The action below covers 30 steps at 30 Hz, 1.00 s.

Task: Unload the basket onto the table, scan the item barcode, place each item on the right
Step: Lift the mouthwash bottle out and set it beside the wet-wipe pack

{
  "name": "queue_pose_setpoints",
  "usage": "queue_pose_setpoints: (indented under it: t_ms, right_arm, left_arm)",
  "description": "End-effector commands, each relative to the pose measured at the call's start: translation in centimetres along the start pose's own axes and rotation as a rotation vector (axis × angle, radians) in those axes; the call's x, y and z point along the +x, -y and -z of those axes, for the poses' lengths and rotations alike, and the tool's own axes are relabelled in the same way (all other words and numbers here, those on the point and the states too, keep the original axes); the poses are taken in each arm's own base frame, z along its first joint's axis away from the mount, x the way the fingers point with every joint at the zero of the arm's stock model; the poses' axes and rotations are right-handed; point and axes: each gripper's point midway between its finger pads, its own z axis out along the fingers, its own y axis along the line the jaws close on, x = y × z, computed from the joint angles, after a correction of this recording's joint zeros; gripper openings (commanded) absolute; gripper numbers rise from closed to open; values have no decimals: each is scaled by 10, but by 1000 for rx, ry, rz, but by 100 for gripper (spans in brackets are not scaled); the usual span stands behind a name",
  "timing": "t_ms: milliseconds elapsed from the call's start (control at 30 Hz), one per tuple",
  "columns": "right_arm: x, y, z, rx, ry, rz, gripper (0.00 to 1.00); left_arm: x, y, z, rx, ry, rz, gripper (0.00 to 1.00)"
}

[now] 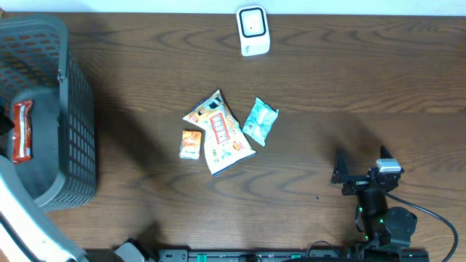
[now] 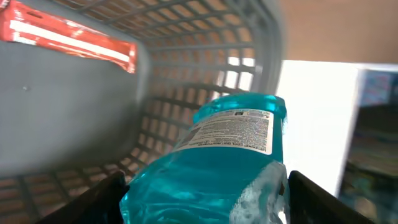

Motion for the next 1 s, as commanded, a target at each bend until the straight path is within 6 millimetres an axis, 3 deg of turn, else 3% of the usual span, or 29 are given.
queue_pose_setpoints:
  t_ms: [0, 267, 467, 733, 967]
  right_arm:
    - [1, -1, 0, -4, 2, -9, 99]
    - [1, -1, 0, -4, 2, -9, 99]
    - [1, -1, 0, -4, 1, -9, 99]
    - [1, -1, 0, -4, 1, -9, 99]
    - [1, -1, 0, -4, 1, -9, 99]
  left_arm:
    - [14, 26, 38, 124, -51, -53, 49]
    - [69, 44, 90, 264, -263, -136, 49]
    - [133, 42, 111, 290, -463, -224, 49]
    - [239, 11, 140, 254, -756, -415, 49]
    - [299, -34, 138, 118, -849, -536, 49]
